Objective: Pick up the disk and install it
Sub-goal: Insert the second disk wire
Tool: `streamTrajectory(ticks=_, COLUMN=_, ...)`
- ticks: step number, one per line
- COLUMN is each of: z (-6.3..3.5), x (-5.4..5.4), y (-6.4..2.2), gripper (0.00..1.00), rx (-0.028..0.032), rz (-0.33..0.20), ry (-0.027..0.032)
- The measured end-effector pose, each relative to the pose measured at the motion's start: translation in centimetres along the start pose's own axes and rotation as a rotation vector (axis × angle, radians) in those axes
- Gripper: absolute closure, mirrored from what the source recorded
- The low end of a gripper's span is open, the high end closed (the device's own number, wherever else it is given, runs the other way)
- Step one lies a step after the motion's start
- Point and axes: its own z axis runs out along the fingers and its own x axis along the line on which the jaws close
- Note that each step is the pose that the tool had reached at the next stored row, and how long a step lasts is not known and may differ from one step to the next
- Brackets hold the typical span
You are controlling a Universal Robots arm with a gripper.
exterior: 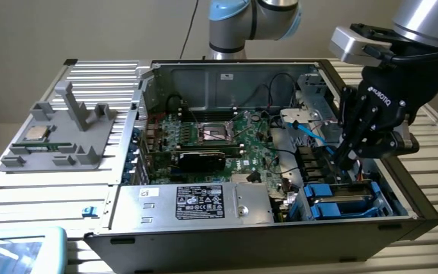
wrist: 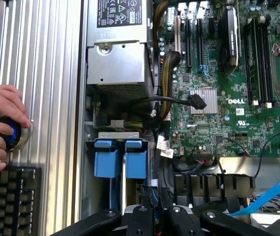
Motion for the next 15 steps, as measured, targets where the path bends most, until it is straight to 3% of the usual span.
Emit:
streamTrajectory(ticks=4, z=0.09, x=0.9, y=-0.03, gripper=0.84, rx=-0.0010, rz=-0.006, ry=-0.0477)
streamTrajectory(ticks=5, z=0.12, x=1.1, y=-0.04, gripper=0.84, rx=-0.0011, rz=-0.008, ry=-0.0572)
streamTrajectory(ticks=6, z=0.17, x=1.4, y=-0.05, gripper=0.84, rx=-0.0012, rz=-0.008, ry=-0.0607)
streamTrajectory(ticks=12, z=0.82, x=1.9, y=-0.24, gripper=0.84, rx=-0.0013, rz=-0.008, ry=-0.0622)
streamTrajectory(ticks=15, z=1.35, x=2.1, y=-0.48, gripper=0.84, rx=-0.0014, rz=-0.009, ry=-0.0680)
